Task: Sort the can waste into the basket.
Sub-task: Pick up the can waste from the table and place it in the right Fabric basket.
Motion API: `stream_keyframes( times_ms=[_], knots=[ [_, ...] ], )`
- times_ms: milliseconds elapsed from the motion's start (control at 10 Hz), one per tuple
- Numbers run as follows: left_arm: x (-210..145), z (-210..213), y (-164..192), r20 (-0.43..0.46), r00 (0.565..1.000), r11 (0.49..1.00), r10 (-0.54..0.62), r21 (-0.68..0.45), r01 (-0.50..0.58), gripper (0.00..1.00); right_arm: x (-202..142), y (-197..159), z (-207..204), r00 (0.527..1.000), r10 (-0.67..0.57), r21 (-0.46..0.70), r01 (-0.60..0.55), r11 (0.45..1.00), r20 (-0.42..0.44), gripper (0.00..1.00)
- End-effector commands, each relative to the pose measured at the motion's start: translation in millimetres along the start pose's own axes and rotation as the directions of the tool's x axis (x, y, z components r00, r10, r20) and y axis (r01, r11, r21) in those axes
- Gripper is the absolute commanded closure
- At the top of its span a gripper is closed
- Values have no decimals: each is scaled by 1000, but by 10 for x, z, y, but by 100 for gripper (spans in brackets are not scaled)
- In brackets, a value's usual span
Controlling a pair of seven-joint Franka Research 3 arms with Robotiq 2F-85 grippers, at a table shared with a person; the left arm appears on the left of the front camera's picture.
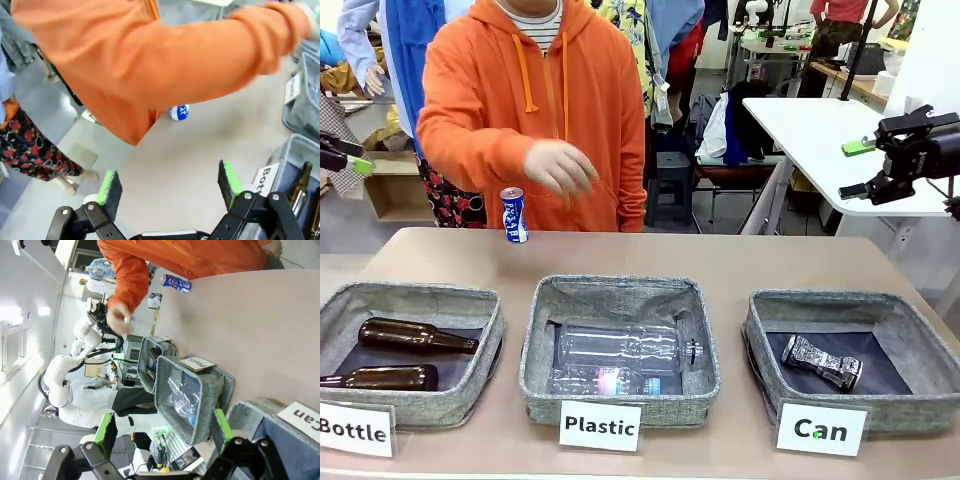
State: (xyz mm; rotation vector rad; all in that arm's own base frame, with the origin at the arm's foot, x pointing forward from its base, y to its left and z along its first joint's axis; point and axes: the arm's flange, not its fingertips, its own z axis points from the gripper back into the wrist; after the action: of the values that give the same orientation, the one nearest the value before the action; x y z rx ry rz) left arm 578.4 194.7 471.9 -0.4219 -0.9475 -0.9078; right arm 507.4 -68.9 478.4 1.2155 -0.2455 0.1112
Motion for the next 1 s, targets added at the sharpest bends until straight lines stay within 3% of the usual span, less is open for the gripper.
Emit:
stream_keyframes(
  times_ms=[0, 400, 500, 700, 900],
  knots=[
    [-100, 307, -103, 2, 1000, 997, -23, 80, 22, 0, 12, 27, 8, 1000, 4, -2, -4, 1000, -10, 0],
    [-824, 1393, -269, 181, 976, 992, -123, 28, 119, 0, 12, 27, 8, 1000, 4, -2, -4, 1000, -10, 0],
    [-945, 1463, -316, 220, 965, 990, -142, 12, 143, 0, 12, 27, 8, 1000, 4, -2, -4, 1000, -10, 0],
    [-1019, 1413, -360, 217, 964, 988, -151, 12, 152, 0, 12, 27, 8, 1000, 4, -2, -4, 1000, -10, 0],
    [-753, 1072, -399, 255, 966, 998, -42, 46, 31, 0, 12, 27, 8, 1000, 4, -2, -4, 1000, -10, 0]
  ],
)
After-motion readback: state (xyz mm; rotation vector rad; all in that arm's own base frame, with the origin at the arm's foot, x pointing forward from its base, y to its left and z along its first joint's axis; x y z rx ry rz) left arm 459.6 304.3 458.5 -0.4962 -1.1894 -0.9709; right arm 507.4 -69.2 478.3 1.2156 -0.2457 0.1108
